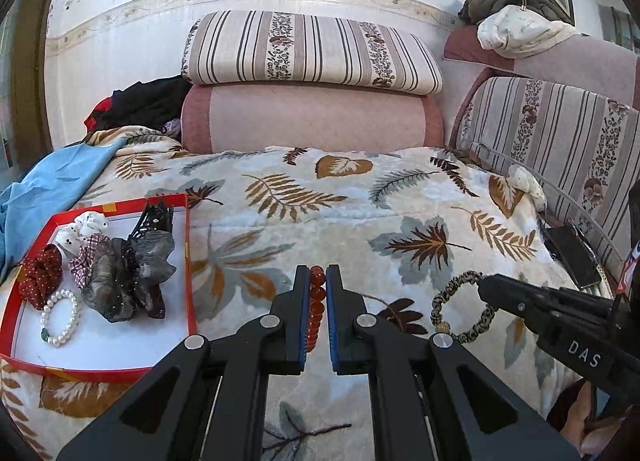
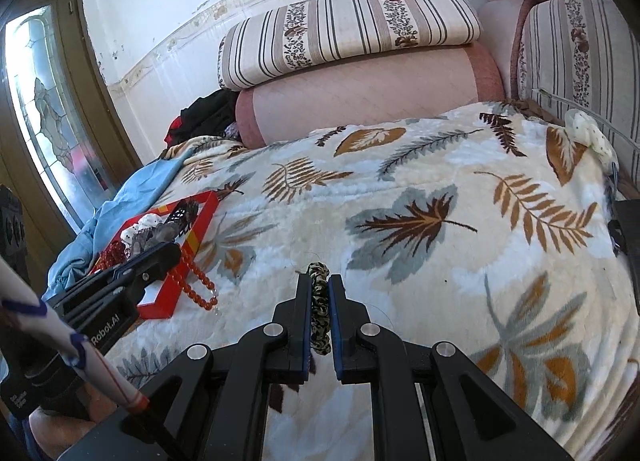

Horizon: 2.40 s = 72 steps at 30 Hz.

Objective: Organize jewelry
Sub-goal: 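Lift both bracelets and carry them over the red-framed tray, then open the right tool to drop the leopard bracelet while the left tool releases the red bead bracelet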

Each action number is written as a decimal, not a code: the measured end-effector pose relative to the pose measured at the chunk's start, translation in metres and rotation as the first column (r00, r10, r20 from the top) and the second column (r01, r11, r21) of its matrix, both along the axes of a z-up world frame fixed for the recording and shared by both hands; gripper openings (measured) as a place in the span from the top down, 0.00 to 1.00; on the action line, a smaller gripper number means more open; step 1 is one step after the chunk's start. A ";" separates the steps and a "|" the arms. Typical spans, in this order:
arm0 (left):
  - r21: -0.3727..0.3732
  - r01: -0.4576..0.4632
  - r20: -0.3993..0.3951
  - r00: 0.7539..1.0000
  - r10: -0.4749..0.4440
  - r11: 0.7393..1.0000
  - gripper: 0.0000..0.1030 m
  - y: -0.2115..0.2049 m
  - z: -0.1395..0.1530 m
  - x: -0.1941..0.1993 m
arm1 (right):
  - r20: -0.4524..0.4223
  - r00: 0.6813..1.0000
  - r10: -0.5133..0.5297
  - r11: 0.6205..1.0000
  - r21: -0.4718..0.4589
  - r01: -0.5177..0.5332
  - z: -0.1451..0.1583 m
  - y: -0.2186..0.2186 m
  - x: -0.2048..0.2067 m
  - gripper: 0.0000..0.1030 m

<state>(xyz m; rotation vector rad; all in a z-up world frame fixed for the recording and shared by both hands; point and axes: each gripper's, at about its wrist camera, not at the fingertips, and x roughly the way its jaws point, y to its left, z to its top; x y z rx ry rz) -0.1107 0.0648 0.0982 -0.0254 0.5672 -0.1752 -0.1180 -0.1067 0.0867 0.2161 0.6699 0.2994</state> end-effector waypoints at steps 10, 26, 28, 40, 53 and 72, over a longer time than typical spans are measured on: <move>-0.033 -0.018 0.008 1.000 0.018 0.999 0.93 0.012 0.005 -0.003 | -0.003 1.000 0.005 1.000 0.001 -0.005 0.007 0.009 -0.008 0.91; -0.125 -0.082 0.052 0.995 0.089 0.989 0.93 0.061 0.034 -0.019 | 0.013 0.997 0.072 0.997 -0.014 -0.072 0.030 0.049 -0.005 0.91; -0.123 -0.105 0.065 0.991 0.114 0.987 0.93 0.072 0.039 -0.022 | 0.024 0.995 0.095 0.995 -0.016 -0.095 0.037 0.061 -0.003 0.91; -0.176 -0.295 0.033 0.952 0.305 0.939 0.93 0.173 0.039 -0.026 | 0.053 0.957 0.285 0.959 -0.012 -0.284 0.061 0.152 0.011 0.91; -0.222 -0.447 -0.102 0.894 0.436 0.866 0.93 0.254 -0.008 -0.019 | -0.050 0.896 0.440 0.898 0.024 -0.440 0.027 0.249 0.035 0.91; -0.149 -0.443 -0.191 0.890 0.414 0.884 0.93 0.240 -0.048 0.005 | -0.186 0.911 0.368 0.928 0.010 -0.373 -0.032 0.241 0.064 0.90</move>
